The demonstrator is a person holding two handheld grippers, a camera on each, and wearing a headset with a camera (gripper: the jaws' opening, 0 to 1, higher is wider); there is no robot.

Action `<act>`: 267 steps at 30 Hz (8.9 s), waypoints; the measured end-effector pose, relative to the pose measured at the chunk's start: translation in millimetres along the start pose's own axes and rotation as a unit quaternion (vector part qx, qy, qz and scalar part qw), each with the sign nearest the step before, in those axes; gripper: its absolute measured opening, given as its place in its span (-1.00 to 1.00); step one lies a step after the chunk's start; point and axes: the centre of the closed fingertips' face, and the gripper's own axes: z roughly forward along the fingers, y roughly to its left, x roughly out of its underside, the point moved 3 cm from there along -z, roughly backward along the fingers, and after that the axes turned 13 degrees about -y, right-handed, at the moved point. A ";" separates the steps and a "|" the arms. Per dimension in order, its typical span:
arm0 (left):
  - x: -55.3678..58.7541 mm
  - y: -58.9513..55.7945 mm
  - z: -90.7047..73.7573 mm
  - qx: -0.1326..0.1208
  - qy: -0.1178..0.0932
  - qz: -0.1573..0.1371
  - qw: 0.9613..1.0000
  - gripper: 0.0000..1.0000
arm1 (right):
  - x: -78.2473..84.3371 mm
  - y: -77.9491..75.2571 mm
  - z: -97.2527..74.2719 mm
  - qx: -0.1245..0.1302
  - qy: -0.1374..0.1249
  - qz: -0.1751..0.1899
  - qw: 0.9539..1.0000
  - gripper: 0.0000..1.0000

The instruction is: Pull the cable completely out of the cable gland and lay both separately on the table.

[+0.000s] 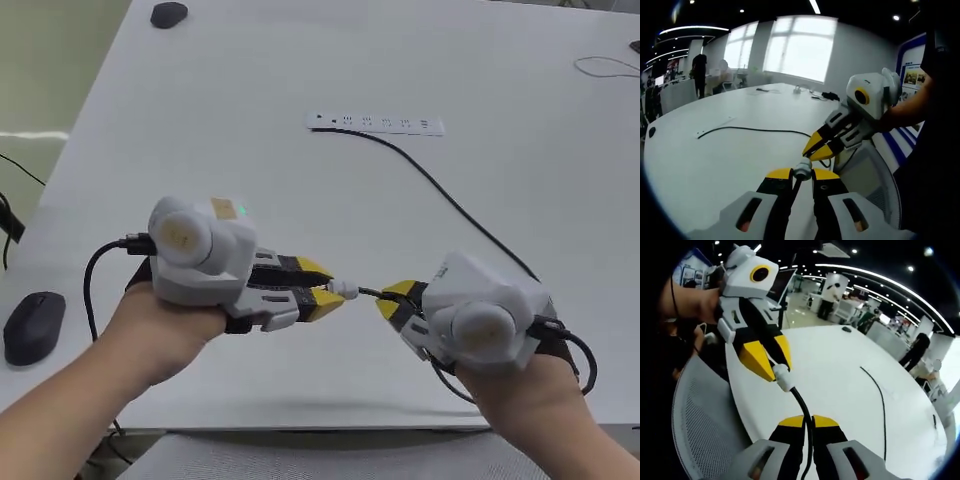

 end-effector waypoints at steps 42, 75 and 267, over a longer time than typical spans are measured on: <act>0.0 -0.2 -5.9 -0.010 0.002 -0.001 1.000 -0.70 | 84.1 -29.3 -14.5 0.098 0.036 0.259 0.960 -0.99; -0.6 10.3 -14.0 -0.013 0.001 -0.010 1.000 -0.70 | -21.8 15.3 9.0 -0.040 -0.016 0.001 0.999 -0.63; -0.9 7.0 -35.8 -0.078 -0.049 -0.050 0.994 -0.71 | 29.3 -0.6 13.0 -0.060 0.006 0.070 0.996 -1.00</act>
